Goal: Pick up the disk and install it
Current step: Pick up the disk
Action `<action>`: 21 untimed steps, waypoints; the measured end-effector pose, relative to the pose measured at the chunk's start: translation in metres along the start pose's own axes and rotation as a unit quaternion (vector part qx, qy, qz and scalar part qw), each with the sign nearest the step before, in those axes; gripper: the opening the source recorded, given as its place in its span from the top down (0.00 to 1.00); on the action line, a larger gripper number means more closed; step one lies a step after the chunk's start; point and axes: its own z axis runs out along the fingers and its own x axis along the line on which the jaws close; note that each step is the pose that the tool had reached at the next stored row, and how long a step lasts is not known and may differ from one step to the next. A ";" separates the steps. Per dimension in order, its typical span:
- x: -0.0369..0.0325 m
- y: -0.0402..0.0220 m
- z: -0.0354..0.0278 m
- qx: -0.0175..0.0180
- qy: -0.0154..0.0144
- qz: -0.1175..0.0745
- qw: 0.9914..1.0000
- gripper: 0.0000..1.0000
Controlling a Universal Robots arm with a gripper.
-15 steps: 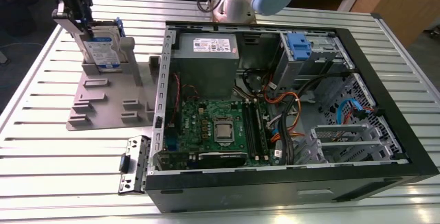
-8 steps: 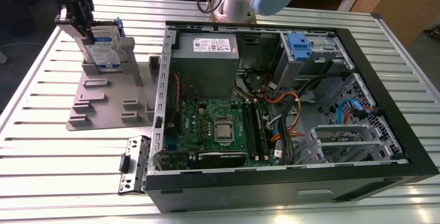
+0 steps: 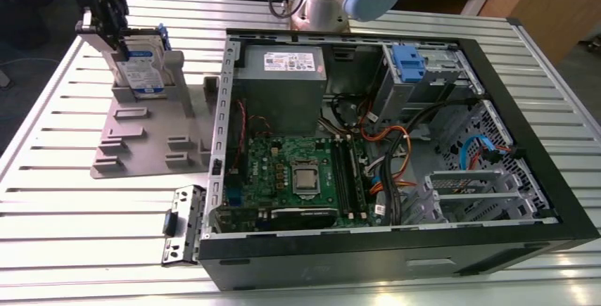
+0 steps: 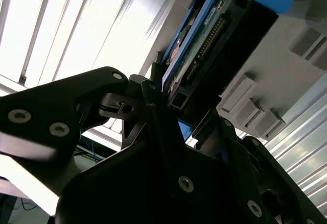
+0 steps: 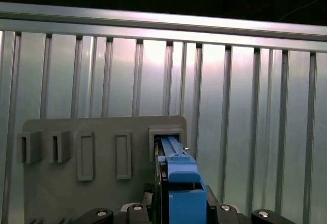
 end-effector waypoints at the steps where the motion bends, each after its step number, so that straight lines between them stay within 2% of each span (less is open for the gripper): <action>1: 0.0000 0.0000 0.0000 0.000 0.000 0.000 1.000 0.53; 3: 0.0000 0.0000 0.0001 0.000 0.000 0.000 1.000 0.54; 4: 0.0000 0.0000 0.0001 0.000 0.000 0.000 1.000 0.60; 6: 0.0000 0.0000 0.0002 0.000 0.000 0.000 1.000 0.64; 21: -0.0001 0.0000 0.0008 0.000 0.000 0.000 1.000 0.64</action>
